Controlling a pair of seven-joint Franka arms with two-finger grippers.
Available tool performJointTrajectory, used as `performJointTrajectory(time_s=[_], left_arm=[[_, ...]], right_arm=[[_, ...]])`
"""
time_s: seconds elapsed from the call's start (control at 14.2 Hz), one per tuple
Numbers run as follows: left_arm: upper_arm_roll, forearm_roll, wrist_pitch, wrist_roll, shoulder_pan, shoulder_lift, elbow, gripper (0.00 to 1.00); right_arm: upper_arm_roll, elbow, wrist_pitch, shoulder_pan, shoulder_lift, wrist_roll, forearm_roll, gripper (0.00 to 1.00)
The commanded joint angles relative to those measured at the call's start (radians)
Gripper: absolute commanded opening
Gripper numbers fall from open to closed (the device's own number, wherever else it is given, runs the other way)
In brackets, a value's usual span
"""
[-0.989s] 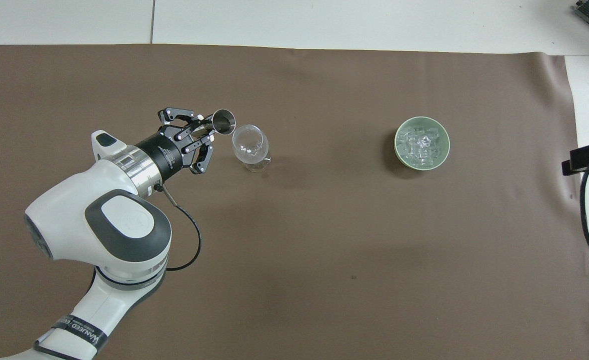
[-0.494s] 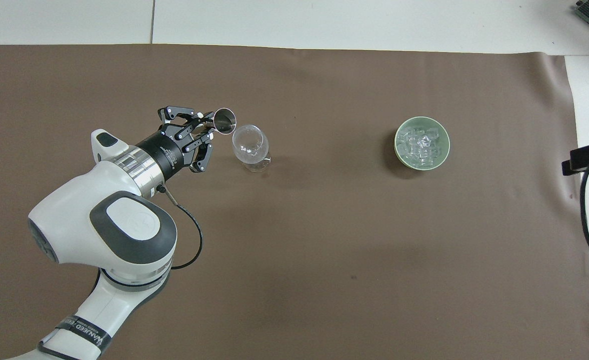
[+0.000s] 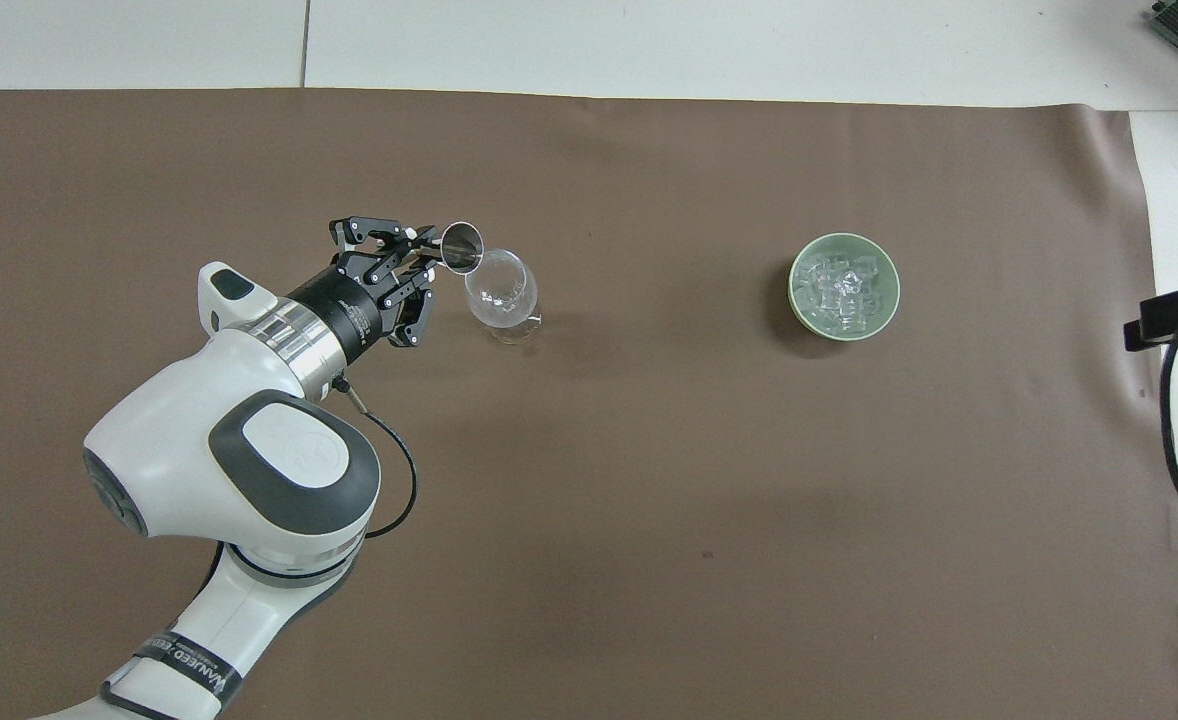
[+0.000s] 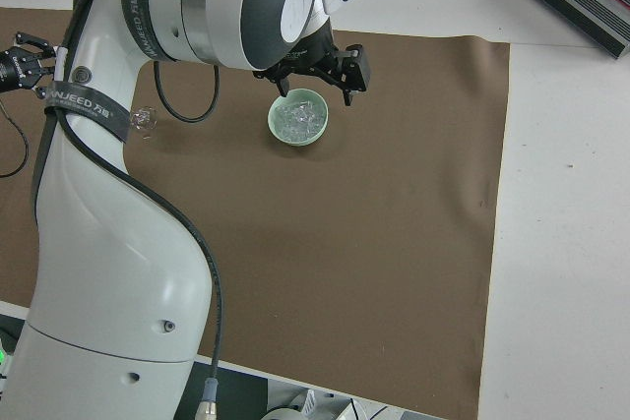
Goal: Pour wine and add ice with both arms
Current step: 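Position the silver cup above the clear glass rim with the left gripper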
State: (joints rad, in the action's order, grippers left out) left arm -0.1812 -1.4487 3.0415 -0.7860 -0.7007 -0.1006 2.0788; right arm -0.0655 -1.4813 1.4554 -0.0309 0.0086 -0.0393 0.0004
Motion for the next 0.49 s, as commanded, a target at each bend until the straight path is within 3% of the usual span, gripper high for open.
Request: performJointTrajectory(time_s=[0.0,0.42], left_arm=[[-0.009,0.001,0.046,0.059,-0.026,-0.016,-0.022,0.0],[-0.009,0.001,0.092,0.109,-0.039,-0.028,-0.023,0.0]], right_arm=[[0.001,-0.005,0.008,0.0,-0.007,0.018,-0.002,1.0],[0.001,-0.005,0.008,0.0,-0.007,0.018,-0.002,1.0]])
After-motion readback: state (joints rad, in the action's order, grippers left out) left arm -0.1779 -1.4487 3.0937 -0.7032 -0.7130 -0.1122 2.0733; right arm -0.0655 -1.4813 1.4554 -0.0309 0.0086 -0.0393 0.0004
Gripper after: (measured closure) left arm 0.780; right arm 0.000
